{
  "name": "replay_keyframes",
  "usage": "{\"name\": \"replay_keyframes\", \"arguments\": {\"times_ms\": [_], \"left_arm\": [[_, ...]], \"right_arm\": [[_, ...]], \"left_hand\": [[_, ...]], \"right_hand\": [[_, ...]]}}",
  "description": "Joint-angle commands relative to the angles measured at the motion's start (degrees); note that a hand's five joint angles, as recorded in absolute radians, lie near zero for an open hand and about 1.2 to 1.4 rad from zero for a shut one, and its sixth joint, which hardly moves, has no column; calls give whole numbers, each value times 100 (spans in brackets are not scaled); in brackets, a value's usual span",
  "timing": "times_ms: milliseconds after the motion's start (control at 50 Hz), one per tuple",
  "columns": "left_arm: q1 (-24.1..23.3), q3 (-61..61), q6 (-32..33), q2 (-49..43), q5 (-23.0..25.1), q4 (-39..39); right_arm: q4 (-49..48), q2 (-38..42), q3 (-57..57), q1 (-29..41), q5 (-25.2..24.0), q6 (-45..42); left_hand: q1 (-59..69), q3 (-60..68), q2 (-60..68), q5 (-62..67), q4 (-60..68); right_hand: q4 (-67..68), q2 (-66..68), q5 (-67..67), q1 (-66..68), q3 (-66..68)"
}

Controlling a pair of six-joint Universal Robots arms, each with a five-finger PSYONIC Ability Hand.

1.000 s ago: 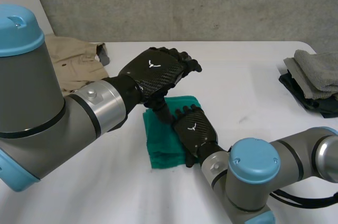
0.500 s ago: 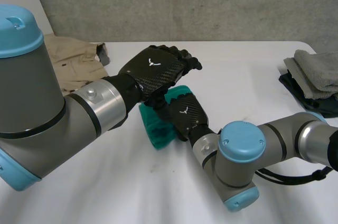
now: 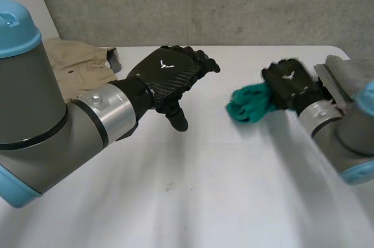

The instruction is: Fold the laundry.

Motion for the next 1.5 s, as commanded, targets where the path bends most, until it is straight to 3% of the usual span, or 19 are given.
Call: {"name": "replay_keyframes", "arguments": {"times_ms": [20, 100, 260, 320, 620, 780, 920, 960, 980, 1060, 1140, 1200, 1300, 1320, 1400, 1460, 1500], "left_arm": [[24, 8, 8, 1, 0, 0], [33, 17, -1, 1, 0, 0], [33, 17, -1, 1, 0, 0], [33, 8, -1, 1, 0, 0], [33, -27, -1, -61, 0, 9], [42, -27, -1, -131, -9, 44], [24, -27, -1, -140, -9, 44], [24, -27, -1, -140, -17, 53], [24, -27, -1, -158, -18, 53], [24, -27, -1, -166, -17, 53], [24, -27, -1, -166, -18, 62], [16, -27, -1, -158, -18, 62], [16, -18, -1, -114, -18, 62], [16, -18, -9, -105, -18, 70], [24, 0, -9, -87, -18, 71], [33, 26, -10, -87, -18, 71], [42, 26, -10, -87, -18, 79]], "right_arm": [[-301, 40, -887, -487, -363, 109], [-547, 163, -1547, -689, -460, 486], [-1618, 417, -2558, -1453, -644, 2400], [-1909, 620, -2673, -1840, -750, 2746], [-2894, 1991, -1936, -3484, -2182, 2580], [-2868, 2070, -1461, -3959, -2885, 2281], [-2421, 1974, -1443, -4091, -3026, 2175], [-2026, 1790, -1434, -4091, -3018, 2035], [-1868, 1676, -1425, -4091, -3009, 1973], [-866, 1140, -1417, -4074, -2983, 1622], [285, 683, -1531, -4083, -2667, 1288], [1024, 366, -1706, -4100, -2053, 893], [1851, 58, -2128, -4100, -489, -213], [1974, -47, -2250, -4065, 36, -712], [1713, -398, -2445, -3925, 970, -1532], [1203, -592, -2410, -3373, 1025, -1377], [676, -820, -2200, -2635, 955, -851]], "left_hand": [[253, 286, 233, 251, 297], [253, 286, 233, 251, 297], [253, 286, 233, 251, 297], [253, 286, 233, 251, 297], [270, 303, 250, 268, 314], [287, 320, 267, 285, 331], [287, 320, 267, 285, 331], [287, 320, 267, 285, 331], [287, 320, 267, 285, 331], [287, 320, 267, 285, 331], [287, 320, 267, 285, 331], [287, 320, 267, 285, 331], [270, 303, 250, 268, 314], [270, 303, 250, 268, 314], [253, 286, 233, 251, 297], [253, 286, 233, 251, 297], [253, 286, 233, 251, 297]], "right_hand": [[1197, 1270, 1592, 2597, 1359], [1197, 1270, 1592, 2597, 1359], [1197, 1270, 1592, 2597, 1359], [1197, 1270, 1592, 2597, 1359], [1197, 1270, 1592, 2597, 1359], [1197, 1270, 1592, 2597, 1359], [1197, 1270, 1592, 2597, 1359], [-3952, -3880, -3557, -2552, -3790], [-5803, -5730, -5408, -4403, -5641], [-5803, -5730, -5408, -4403, -5641], [-5803, -5730, -5408, -4403, -5641], [-5803, -5730, -5408, -4403, -5641], [-5803, -5730, -5408, -4403, -5641], [-5803, -5730, -5408, -4403, -5641], [-5803, -5730, -5408, -4403, -5641], [-5803, -5730, -5408, -4403, -5641], [-5803, -5730, -5408, -4403, -5641]]}}
